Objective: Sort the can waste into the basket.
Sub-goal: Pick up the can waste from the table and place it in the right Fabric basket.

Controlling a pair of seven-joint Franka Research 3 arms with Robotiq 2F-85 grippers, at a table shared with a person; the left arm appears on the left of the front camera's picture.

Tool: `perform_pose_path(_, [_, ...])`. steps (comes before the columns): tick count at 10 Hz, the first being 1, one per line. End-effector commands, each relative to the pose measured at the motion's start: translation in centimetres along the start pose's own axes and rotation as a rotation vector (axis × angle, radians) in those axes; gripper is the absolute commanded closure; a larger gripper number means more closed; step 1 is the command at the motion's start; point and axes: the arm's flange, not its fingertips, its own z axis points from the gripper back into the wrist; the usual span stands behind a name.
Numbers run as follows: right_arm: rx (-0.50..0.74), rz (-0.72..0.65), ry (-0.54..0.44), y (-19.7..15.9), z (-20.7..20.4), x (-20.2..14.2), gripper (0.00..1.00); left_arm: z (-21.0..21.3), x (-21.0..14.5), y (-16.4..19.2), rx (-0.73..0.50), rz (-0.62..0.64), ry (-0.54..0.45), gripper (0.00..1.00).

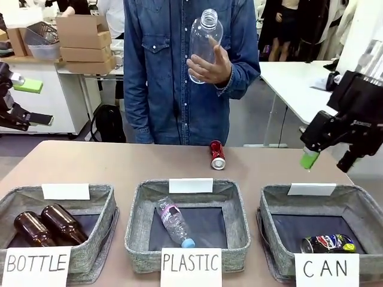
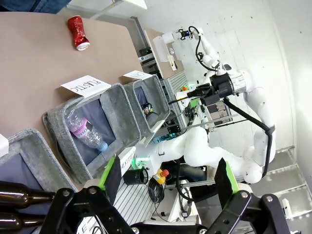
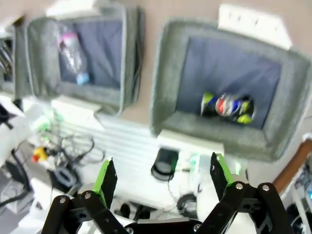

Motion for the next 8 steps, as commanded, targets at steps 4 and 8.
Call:
perform_pose_path(4, [0.004,0.24,-0.088,-2.0,-2.3,7.4,0.0,0.2,-0.1,0.0,-0.007,-0.017,0.004,0.0])
perform_pose_path(8, [0.185,0.316,0.005,-3.2,-0.2,3.2,0.0,0.2,-0.1,0.0,-0.007,-0.017,0.004,0.0])
